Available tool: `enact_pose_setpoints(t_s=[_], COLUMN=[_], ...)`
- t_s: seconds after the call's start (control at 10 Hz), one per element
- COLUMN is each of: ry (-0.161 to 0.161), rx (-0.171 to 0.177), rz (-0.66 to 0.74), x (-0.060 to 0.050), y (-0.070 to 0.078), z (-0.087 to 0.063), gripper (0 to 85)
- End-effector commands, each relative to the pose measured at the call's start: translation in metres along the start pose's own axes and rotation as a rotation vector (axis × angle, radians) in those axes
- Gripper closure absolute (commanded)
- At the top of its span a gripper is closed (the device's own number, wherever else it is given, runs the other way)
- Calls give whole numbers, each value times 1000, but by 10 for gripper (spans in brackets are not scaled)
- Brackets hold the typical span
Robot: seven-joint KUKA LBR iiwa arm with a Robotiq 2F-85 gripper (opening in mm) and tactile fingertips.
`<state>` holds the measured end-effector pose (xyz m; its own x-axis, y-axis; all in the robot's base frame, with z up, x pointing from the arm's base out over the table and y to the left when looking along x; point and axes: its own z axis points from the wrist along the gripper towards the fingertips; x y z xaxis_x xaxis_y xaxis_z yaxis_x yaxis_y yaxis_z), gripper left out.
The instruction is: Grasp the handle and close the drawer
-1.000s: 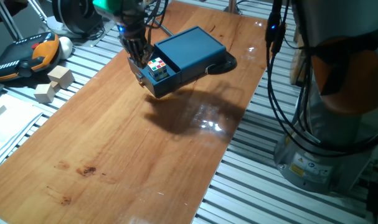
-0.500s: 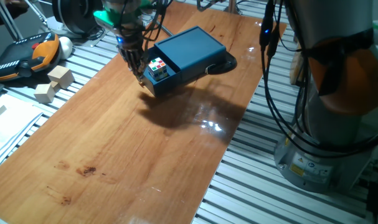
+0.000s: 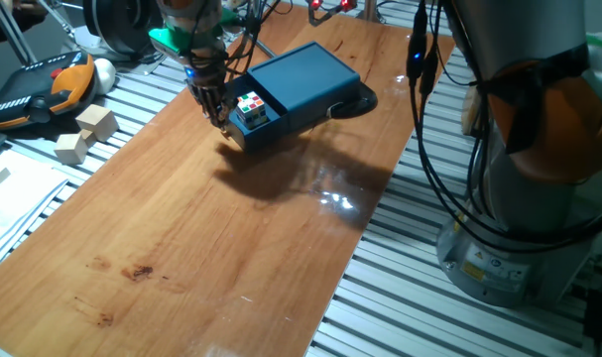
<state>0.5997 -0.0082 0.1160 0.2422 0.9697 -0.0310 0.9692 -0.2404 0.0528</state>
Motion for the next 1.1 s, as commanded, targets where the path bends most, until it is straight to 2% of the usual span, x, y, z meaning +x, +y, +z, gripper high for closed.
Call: enact_pose_setpoints(t_s=[0.0,0.2,0.4,0.5,0.8,1.0], ry=[-1,-4,7,-10,-32,-54], rx=[3,9,10,20,24,51], rz=[3,9,-18,-28,-47,-34], x=[-1,-2,-2,-2,-2,-2], y=[1,2,2,2,2,2], z=[1,3,3,3,3,3], gripper=[830,830,830,830,830,830])
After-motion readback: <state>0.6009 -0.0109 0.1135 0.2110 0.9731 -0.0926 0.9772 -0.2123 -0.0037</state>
